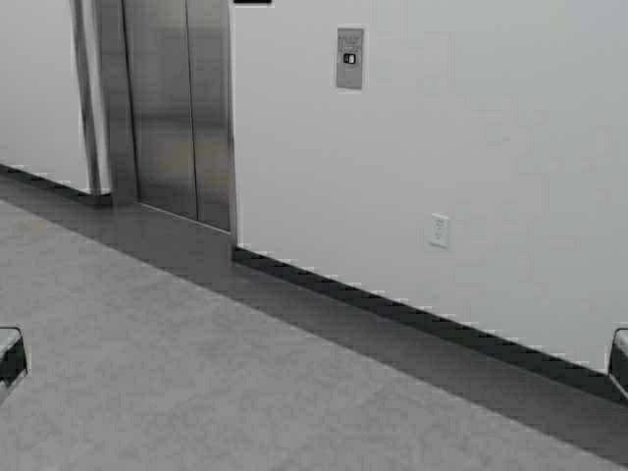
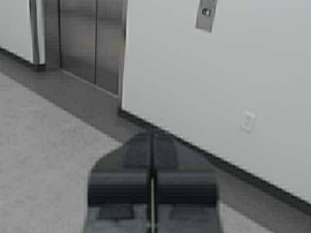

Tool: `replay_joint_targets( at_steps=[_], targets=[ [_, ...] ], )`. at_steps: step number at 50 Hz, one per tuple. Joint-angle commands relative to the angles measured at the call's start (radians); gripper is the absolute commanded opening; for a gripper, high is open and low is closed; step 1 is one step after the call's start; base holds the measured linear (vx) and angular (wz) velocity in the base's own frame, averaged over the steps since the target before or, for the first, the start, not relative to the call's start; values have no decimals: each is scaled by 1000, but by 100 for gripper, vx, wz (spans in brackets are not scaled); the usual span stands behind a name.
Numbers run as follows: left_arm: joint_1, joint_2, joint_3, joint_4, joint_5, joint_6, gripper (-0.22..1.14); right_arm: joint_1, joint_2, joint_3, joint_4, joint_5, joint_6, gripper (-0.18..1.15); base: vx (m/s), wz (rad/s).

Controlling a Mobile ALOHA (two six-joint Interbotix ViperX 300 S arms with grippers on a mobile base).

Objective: Navigate to elevator, push the call button, then enter the elevator

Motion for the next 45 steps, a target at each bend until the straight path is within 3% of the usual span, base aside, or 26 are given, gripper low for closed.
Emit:
replay_joint_targets(
  at_steps=[1,45],
  targets=[
    [0,12,-14,3,-8,3,2,2,9,-11,2,-9,-3,5,79,-6],
    [0,-28,0,3,-6,0,2,0,43,-25,2,-3,0,5,71,4]
  ],
)
